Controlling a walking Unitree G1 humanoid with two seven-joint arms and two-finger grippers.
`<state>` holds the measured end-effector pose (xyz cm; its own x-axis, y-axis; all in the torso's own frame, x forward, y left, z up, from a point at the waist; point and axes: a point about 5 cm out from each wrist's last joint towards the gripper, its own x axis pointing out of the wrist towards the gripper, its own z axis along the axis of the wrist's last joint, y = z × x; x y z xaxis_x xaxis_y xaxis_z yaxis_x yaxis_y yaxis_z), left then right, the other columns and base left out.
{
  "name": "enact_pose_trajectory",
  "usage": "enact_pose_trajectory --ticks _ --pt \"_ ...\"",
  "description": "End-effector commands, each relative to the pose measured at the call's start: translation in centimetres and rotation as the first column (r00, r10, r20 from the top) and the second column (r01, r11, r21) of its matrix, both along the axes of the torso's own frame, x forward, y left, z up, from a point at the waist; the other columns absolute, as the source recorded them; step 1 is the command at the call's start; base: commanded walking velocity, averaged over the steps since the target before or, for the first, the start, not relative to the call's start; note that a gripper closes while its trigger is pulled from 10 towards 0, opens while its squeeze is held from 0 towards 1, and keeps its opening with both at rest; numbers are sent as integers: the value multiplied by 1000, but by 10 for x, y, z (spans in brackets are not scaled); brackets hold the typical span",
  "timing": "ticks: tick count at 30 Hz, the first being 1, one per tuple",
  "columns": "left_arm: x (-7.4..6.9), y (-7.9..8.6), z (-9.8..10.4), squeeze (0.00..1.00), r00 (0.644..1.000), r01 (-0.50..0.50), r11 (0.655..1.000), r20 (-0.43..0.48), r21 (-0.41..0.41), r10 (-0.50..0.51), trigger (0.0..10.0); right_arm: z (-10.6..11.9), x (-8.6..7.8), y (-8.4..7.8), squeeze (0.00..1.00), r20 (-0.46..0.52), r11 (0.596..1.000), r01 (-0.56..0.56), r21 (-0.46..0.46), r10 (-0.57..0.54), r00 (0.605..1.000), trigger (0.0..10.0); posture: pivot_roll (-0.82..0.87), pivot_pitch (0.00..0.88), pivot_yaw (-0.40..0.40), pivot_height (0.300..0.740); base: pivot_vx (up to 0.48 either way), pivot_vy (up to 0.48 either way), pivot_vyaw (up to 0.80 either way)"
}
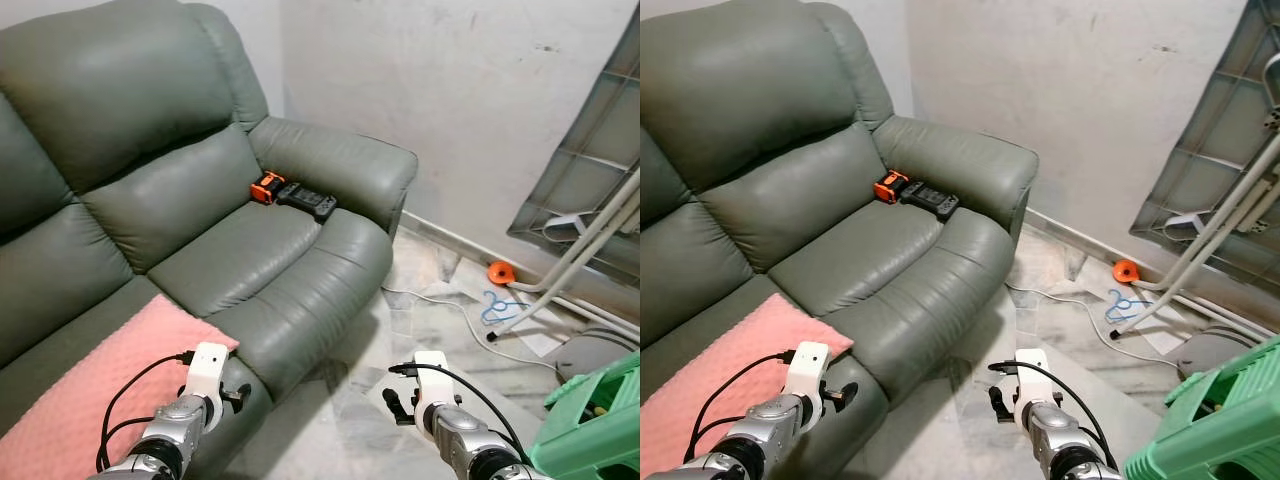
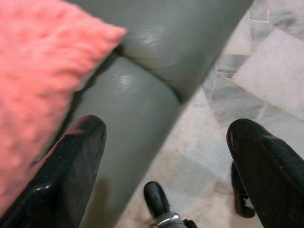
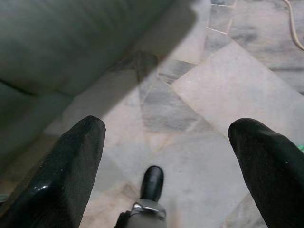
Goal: Move the pillow to the sofa
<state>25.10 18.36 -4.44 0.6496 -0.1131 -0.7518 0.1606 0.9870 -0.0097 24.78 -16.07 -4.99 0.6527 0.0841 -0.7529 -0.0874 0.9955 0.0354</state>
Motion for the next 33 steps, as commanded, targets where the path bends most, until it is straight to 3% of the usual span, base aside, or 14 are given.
enact_pose_trajectory --ticks 1,18,33 --pt "-1 0 -1 0 1000 -3 1000 -7 -8 3 10000 1 2 -3 0 5 1000 8 1 -8 1000 10000 -44 0 21 740 0 -480 0" --pt "0 -1 0 0 1000 -6 1000 -2 -13 6 10000 2 3 -4 0 8 1000 18 3 -18 1000 10000 -47 0 21 740 0 -474 0" --pt "1 4 1 0 998 -58 998 -3 -15 58 10000 3 4 -11 0 17 998 67 -13 -67 998 10000 -46 0 27 740 0 0 0"
